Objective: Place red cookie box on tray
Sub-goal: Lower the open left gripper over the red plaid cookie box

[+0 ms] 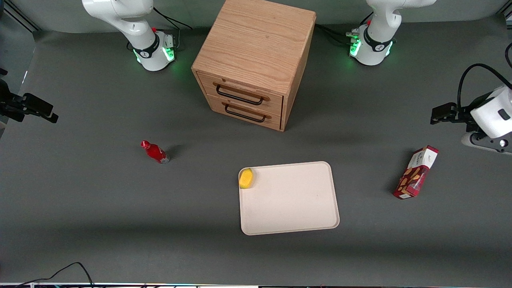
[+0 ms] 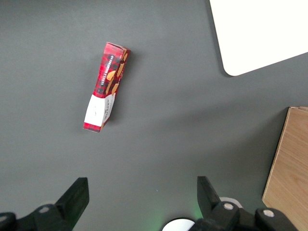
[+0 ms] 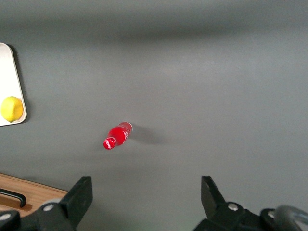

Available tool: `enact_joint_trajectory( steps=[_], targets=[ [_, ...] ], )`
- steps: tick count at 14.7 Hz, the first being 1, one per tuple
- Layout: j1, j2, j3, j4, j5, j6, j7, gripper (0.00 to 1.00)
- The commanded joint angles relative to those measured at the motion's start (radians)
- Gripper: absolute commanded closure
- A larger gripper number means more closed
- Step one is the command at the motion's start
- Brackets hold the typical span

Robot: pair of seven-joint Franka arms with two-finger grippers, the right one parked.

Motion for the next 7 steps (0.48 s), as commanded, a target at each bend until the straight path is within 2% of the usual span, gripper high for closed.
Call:
enact_joint_trajectory(
  steps=[1,4,7],
  targets=[
    [0.001,0.007,0.005,0.039,0.021,-0.05,-0.011,0.0],
    [0.01,0.054,0.01,0.004,0.075,-0.017,0.023,0.0],
    [0.013,0.114,0.089,-0.153,0.083,0.245,0.346,0.0]
  ],
)
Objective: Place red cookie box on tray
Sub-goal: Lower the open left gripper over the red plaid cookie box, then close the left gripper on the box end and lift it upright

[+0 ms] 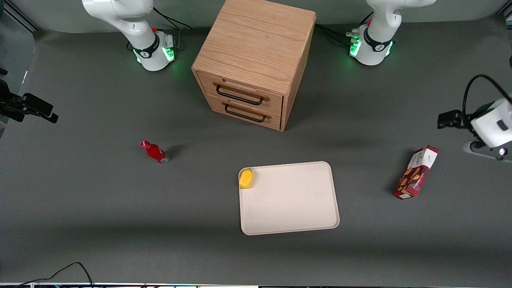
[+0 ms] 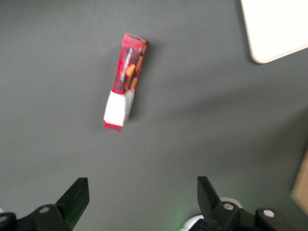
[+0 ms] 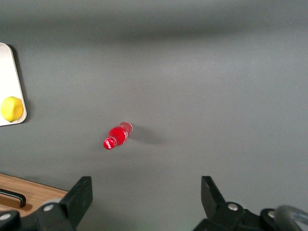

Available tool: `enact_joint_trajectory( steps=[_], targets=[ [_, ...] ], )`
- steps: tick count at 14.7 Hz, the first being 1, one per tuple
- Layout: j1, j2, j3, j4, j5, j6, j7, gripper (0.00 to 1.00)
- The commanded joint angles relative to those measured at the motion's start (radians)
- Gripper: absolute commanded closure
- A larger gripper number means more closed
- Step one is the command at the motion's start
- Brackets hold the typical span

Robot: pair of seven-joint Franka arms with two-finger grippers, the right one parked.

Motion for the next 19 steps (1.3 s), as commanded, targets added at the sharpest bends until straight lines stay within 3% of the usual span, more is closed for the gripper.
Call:
enact_joint_trajectory(
  steps=[1,5,6,8,12,16,19],
  targets=[
    [0.005,0.068,0.059,-0.14,-0.001,0.218,0.24,0.0],
    [0.013,0.162,0.079,-0.318,-0.01,0.557,0.352,0.0],
    [0.013,0.17,0.079,-0.374,-0.036,0.649,0.351,0.14],
    [0.016,0.182,0.085,-0.465,-0.139,0.791,0.351,1.0],
    [0.016,0.174,0.089,-0.438,-0.17,0.759,0.345,1.0],
    [0.01,0.148,0.088,-0.208,-0.17,0.4,0.259,1.0],
    [-0.001,0.137,0.021,0.051,-0.165,0.067,0.022,1.0]
  ],
)
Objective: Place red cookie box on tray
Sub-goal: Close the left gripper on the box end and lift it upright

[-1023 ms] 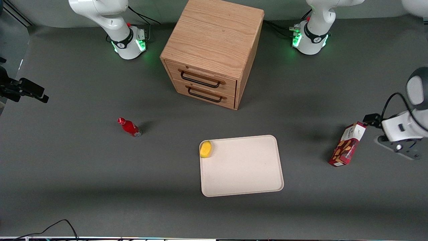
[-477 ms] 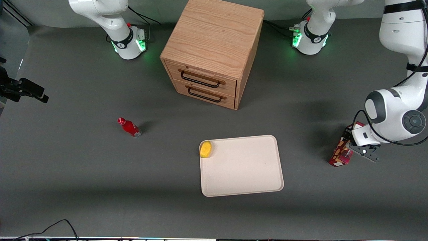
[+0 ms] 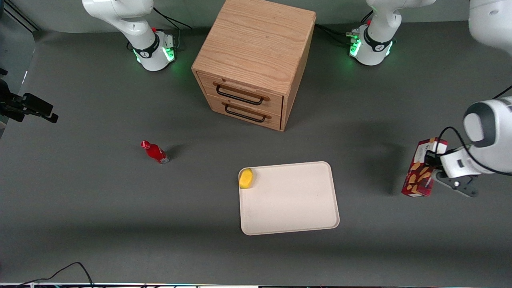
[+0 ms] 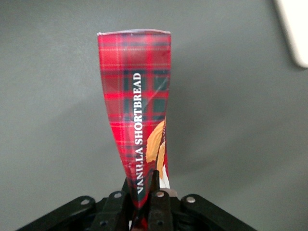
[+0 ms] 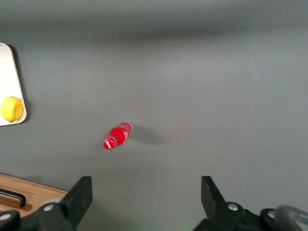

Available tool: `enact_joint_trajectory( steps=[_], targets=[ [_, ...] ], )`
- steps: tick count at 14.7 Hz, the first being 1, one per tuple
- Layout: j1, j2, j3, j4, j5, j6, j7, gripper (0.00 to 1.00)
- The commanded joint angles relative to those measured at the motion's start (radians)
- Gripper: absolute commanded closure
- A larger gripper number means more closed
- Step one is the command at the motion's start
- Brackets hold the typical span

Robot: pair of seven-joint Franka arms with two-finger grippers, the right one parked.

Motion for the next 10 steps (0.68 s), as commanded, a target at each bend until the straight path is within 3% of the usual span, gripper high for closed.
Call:
enact_joint_trajectory(
  steps=[1,4,7,10],
  targets=[
    [-0.02,-0.002,-0.098,0.248,0.004,-0.269,-0.278,1.0],
    [-0.021,0.011,-0.285,0.285,0.019,-0.282,-0.682,1.0],
    [-0.035,0.107,-0.452,0.261,0.129,-0.06,-0.993,1.0],
    [-0.043,0.234,-0.513,0.194,0.287,0.187,-1.135,1.0]
  ],
)
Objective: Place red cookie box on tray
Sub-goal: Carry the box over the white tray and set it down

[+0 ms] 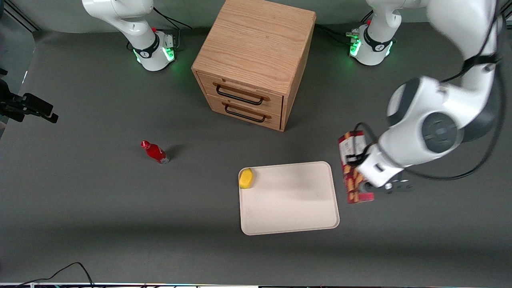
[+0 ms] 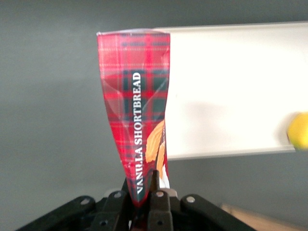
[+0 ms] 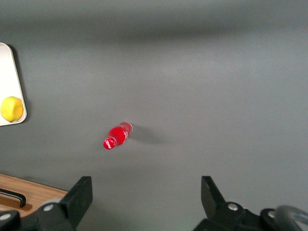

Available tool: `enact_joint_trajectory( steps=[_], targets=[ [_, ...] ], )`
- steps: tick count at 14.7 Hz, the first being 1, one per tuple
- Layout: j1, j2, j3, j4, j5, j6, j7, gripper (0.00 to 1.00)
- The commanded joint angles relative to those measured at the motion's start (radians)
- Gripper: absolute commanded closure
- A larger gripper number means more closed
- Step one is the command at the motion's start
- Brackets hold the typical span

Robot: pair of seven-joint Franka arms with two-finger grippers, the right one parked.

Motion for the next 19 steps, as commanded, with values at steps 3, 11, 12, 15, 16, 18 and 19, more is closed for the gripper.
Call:
enact_joint_trajectory(
  steps=[3,11,12,15,16,18,19],
  targets=[
    [0.007,0.149,-0.023,-0.139,0.197,0.377,-0.146,1.0],
    [0.043,-0.052,-0.002,-0.135,0.097,0.085,0.045,0.0],
    [0.044,-0.11,0.056,-0.124,0.038,0.005,0.153,0.0],
    [0.044,-0.273,0.225,-0.107,-0.079,-0.231,0.485,0.0],
    [0.046,-0.316,0.264,-0.118,-0.08,-0.277,0.562,0.0],
    [0.046,-0.37,0.333,-0.133,-0.083,-0.331,0.671,0.0],
    [0.046,-0.376,0.348,-0.129,-0.093,-0.356,0.682,0.0]
  ],
)
